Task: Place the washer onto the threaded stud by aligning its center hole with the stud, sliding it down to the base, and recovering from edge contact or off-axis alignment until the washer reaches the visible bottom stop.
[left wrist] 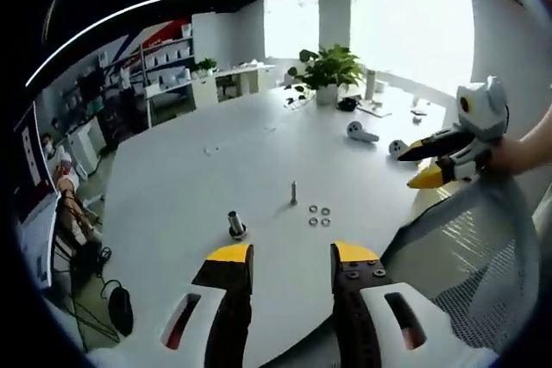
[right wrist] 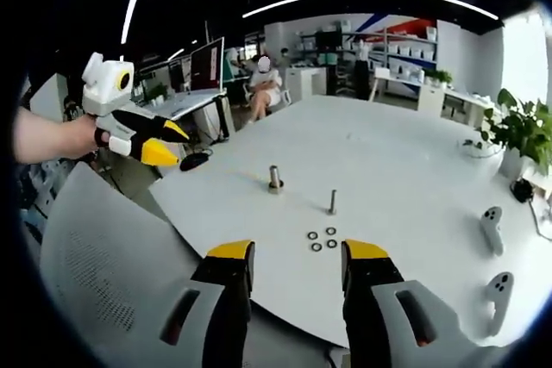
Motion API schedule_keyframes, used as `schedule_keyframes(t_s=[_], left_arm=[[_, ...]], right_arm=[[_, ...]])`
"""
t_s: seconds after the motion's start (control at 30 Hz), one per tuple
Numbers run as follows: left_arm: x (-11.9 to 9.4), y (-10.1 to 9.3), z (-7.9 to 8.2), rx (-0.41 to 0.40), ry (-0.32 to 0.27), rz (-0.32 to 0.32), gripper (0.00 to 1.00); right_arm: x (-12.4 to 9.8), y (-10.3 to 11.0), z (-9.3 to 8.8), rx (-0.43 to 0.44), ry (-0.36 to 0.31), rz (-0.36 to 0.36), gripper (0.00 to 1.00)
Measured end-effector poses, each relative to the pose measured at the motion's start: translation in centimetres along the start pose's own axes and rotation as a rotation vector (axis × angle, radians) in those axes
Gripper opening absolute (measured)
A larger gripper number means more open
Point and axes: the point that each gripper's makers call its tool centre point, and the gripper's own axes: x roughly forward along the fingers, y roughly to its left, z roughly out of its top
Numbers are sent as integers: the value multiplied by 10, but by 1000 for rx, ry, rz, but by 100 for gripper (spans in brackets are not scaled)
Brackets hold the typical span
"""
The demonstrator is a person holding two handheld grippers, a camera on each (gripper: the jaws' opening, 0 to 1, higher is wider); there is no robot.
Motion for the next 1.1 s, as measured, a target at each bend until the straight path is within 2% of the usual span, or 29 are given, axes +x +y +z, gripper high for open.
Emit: schedule_keyframes(t_s=[0.37, 0.5, 0.67, 0.7, 0.77, 0.9, 1.0, 1.1], left_arm=[[-12, -7, -8, 39, -44, -12, 34], [-14, -3, -8, 12, -68, -25, 34], [-22, 4, 0, -10, -116, -18, 34], [-24, 6, 2, -26, -134, -23, 34], [-26, 4, 7, -115, -179, -72, 34], [-31, 7, 8, -38, -177, -46, 33], [-32, 6, 4, -51, -192, -58, 32], [-29, 6, 1, -47, -179, -61, 32]], right_arm=[[-2, -8, -2, 6, 9, -48, 43], [-1, -10, -7, 4, 39, -65, 43], [-1, -14, -10, -10, 59, -85, 44], [-1, -15, -12, -12, 65, -90, 44], [0, -16, -14, -13, 79, -98, 44], [0, -18, -16, -25, 92, -110, 44], [0, -20, -17, -24, 100, -120, 44], [0, -20, -18, -25, 105, -126, 44]])
